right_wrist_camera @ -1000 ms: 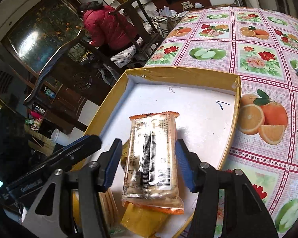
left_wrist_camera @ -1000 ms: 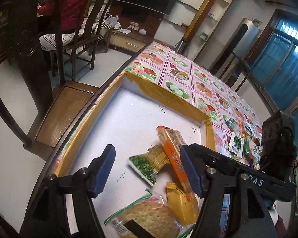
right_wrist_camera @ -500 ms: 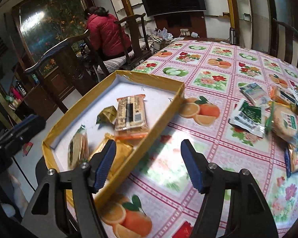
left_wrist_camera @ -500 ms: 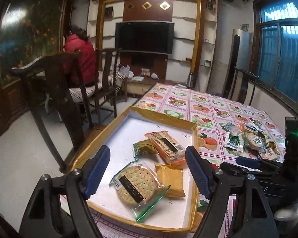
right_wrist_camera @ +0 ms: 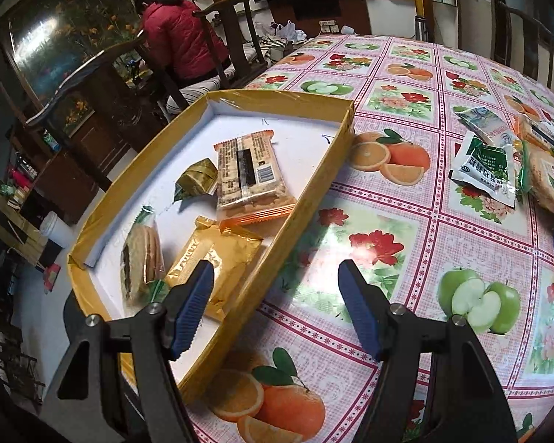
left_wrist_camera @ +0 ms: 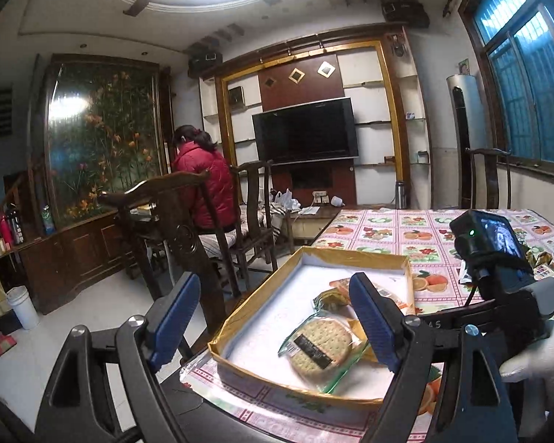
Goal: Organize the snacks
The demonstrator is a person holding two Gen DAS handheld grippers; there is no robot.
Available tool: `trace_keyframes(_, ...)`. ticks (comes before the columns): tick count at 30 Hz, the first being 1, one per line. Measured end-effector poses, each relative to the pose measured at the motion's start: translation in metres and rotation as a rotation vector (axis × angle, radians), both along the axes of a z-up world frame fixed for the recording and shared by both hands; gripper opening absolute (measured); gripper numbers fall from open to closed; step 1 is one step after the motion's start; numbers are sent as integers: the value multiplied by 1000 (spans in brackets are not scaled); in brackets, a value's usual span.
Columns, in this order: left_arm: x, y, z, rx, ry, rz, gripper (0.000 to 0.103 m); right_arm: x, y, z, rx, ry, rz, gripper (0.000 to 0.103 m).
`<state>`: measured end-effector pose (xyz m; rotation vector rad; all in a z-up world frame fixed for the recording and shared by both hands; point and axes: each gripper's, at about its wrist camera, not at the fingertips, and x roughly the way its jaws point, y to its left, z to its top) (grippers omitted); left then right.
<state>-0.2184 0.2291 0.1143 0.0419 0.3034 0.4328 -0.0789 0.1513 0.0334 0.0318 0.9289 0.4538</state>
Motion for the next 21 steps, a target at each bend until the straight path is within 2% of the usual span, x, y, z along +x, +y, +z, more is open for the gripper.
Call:
trace_keyframes(3, -1, 11, -2, -15, 22, 4, 83, 1, 15, -13, -82, 4, -10, 70)
trace_keyframes(7, 3, 11, -3, 20, 67, 7, 83, 1, 21, -29, -165, 3, -15, 71)
trace_keyframes(9, 4, 8, -3, 34, 73, 4, 83, -2, 19, -31, -157, 3, -16, 72)
trace_keyframes(12, 5, -3, -4, 57, 78, 2, 83, -9, 22, -31, -212, -28, -13, 74)
trace_keyframes(17, 9, -15, -2, 48, 91, -17, 83, -21, 20, -32, -245, -11, 4, 75)
trace_keyframes(19, 12, -17, 0, 26, 101, -40, 83, -30, 16, -32, -238, -15, 12, 75)
trace_keyframes(21, 19, -15, 6, -62, 124, -110, 83, -39, 14, -33, -228, -28, 28, 76)
